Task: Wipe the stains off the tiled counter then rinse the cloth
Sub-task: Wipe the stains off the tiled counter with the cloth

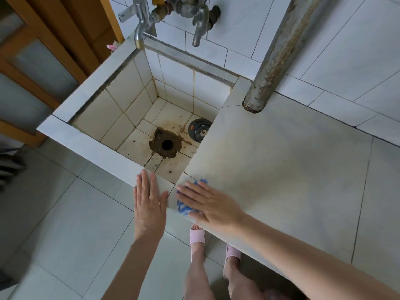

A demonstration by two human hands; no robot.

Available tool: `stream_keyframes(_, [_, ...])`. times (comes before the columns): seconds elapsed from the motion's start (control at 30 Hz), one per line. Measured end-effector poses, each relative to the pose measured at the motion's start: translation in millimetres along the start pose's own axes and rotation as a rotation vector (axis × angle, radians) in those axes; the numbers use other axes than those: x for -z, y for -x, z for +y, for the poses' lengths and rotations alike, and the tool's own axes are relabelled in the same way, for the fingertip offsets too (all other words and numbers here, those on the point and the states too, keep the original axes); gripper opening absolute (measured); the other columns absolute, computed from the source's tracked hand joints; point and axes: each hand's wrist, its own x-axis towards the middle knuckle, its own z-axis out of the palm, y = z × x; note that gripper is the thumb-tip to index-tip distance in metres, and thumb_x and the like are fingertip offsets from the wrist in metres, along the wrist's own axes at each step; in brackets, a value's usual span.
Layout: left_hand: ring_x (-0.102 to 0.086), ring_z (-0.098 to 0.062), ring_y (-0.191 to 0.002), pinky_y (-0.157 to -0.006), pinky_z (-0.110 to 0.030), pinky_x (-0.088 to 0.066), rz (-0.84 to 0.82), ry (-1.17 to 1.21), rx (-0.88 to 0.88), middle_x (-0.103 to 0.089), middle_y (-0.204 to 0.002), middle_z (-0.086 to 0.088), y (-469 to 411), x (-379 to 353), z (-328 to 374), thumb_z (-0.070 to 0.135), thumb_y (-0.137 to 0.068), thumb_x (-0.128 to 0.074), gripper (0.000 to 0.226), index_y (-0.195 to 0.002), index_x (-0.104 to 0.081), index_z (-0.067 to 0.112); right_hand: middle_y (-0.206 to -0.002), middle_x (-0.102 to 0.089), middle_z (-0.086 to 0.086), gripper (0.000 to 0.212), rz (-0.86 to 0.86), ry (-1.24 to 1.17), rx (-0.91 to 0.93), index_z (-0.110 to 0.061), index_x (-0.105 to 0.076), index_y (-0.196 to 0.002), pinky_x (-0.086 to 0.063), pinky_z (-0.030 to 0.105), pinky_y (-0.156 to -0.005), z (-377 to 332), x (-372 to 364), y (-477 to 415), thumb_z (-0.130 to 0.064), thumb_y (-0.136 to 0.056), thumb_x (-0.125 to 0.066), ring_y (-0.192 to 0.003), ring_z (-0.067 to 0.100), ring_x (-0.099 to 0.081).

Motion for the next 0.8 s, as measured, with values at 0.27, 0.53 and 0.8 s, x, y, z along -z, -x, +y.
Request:
stream_keyframes(0.27, [0.019, -0.013, -0.143, -0.115, -0.027, 0.013, 0.008, 0.018, -0.013, 0.012, -0.156, 0.000, 3, -2, -2, 0.038, -0.100, -0.022, 0.057, -0.148, 0.002, 0.017, -0.158, -0.008, 0.003, 0.063, 0.062, -0.140, -0.622, -0.016, -0.011, -0.149, 0.004, 0.032, -0.115, 132, 25, -48, -0.046, -0.096, 0.005, -0.146, 0.021, -0.007])
stream_keyframes(0.53, [0.010, -0.014, -0.145, -0.117, -0.026, 0.011, 0.025, 0.030, -0.086, 0.001, -0.158, -0.001, 2, 1, -15, 0.035, -0.100, -0.013, 0.053, -0.149, -0.010, 0.018, -0.146, -0.040, 0.009, 0.053, 0.139, -0.114, -0.366, -0.011, -0.038, -0.141, -0.020, 0.041, -0.113, 33, 3, -55, -0.033, -0.100, -0.011, -0.136, 0.029, -0.036])
stream_keyframes(0.8, [0.008, -0.021, -0.145, -0.118, -0.030, 0.009, 0.006, -0.009, -0.101, -0.003, -0.158, -0.007, 1, -1, -20, 0.039, -0.100, -0.007, 0.056, -0.149, -0.013, 0.013, -0.157, -0.017, -0.002, 0.054, 0.059, -0.077, -0.056, -0.019, -0.015, -0.149, -0.011, 0.033, -0.117, -52, -4, -1, -0.040, -0.100, -0.025, -0.145, 0.016, -0.012])
